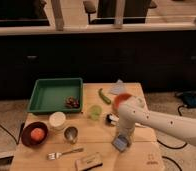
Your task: Wipe table surface with sponge
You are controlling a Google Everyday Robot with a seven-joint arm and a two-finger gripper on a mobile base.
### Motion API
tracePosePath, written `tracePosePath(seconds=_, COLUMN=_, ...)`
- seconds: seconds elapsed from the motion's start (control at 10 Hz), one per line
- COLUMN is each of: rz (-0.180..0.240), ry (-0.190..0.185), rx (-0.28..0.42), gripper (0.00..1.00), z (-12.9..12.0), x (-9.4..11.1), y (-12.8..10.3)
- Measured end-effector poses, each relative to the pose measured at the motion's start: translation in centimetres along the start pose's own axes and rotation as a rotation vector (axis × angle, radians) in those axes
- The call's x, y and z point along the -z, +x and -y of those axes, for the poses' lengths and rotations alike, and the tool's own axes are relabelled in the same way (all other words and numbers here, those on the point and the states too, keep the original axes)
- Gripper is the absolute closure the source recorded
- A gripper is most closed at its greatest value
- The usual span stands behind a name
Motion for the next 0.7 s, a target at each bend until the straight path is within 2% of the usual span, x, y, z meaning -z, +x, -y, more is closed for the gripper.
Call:
tracePosePath(seconds=0.3, rz=0.032, ry=0.012, rx=0.090, gripper=1.00, z=1.8, x=0.6, y=-2.4)
tracePosePath(seconds=0.7, rz=0.078, ry=0.002, rx=0.149, gripper=1.00, z=2.0, x=0.5, y=-4.6)
